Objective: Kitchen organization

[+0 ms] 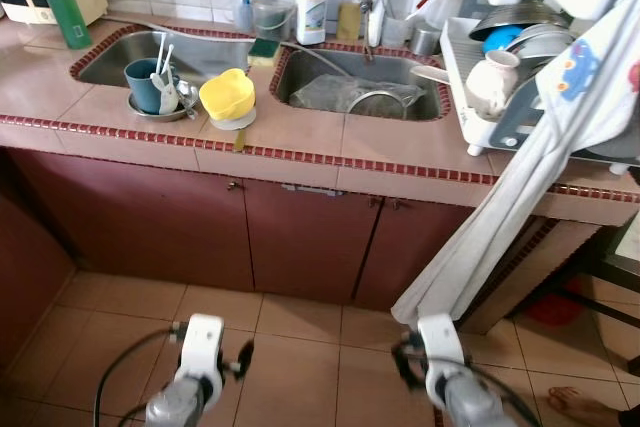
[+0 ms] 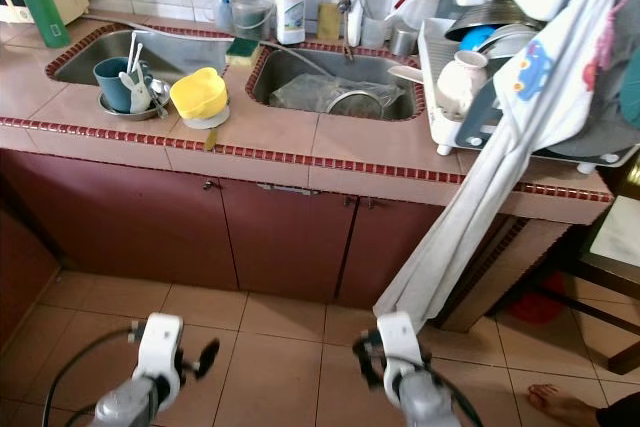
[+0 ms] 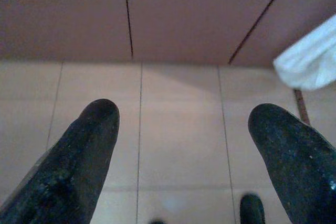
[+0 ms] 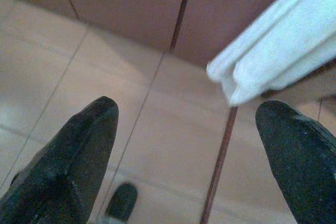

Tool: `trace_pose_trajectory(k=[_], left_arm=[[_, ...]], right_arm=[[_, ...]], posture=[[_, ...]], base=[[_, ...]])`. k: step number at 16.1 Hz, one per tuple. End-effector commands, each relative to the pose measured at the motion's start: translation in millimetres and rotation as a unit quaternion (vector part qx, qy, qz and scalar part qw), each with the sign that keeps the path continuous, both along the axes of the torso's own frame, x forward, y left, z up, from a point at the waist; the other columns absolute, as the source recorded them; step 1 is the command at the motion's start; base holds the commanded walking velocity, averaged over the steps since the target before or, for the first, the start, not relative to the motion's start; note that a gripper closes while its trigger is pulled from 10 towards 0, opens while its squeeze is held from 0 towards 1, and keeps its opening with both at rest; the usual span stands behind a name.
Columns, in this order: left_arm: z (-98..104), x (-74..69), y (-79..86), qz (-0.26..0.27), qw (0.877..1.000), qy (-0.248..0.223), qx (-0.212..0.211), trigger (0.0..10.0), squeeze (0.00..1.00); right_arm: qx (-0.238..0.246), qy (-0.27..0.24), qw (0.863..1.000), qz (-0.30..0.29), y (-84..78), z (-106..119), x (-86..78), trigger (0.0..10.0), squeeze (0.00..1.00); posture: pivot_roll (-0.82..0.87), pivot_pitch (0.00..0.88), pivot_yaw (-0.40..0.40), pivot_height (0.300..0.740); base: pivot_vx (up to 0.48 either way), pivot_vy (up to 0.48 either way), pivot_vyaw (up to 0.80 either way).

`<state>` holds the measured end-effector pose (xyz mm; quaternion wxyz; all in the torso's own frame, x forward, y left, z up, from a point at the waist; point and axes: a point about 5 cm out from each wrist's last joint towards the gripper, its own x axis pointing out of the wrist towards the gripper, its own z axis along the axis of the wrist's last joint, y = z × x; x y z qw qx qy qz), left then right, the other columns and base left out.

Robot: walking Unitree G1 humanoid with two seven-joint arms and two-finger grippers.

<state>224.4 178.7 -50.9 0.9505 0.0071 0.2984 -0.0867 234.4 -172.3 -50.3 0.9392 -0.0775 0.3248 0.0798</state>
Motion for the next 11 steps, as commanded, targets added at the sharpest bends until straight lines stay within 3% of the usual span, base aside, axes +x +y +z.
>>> trace_pose_trajectory(k=[1,4,6,8,9,11], left_arm=[[-2,-5.1,0.8,-0.007,1.000,-0.002,0.005,10.0,0.00],[10,1.1,-0.5,0.000,0.997,-0.067,-0.027,10.0,0.00],[27,12.7,-2.5,0.009,0.990,-0.132,-0.042,10.0,0.00],[48,29.7,-0.1,0.010,0.985,-0.168,-0.032,10.0,0.00],[64,37.2,-0.6,0.006,0.979,-0.200,-0.048,10.0,0.00],[90,44.6,-1.2,0.006,0.967,-0.250,-0.056,10.0,0.00]], right_arm=[[-0.002,-0.009,1.000,-0.006,-2.8,2,1.3,10.0,0.00],[0.026,-0.053,0.998,-0.010,0.3,10,8.3,10.0,0.00],[0.045,-0.117,0.992,0.006,5.2,25,18.7,10.0,0.00],[0.064,-0.195,0.979,0.009,7.8,53,39.8,10.0,0.00],[0.066,-0.229,0.971,0.011,8.0,68,50.2,10.0,0.00],[0.066,-0.274,0.959,0.020,8.1,87,61.4,10.0,0.00]], posture=[[0.01,0.000,-0.055,0.740],[0.01,0.000,-0.066,0.740],[0.02,0.000,-0.074,0.740],[0.02,0.000,-0.075,0.740],[0.01,0.000,-0.078,0.740],[0.01,0.000,-0.072,0.740]], base=[[0.000,0.000,0.00],[0.000,0.000,0.00],[0.000,0.000,0.00],[0.000,0.000,0.00],[0.000,0.000,0.00],[0.000,0.000,0.00]])
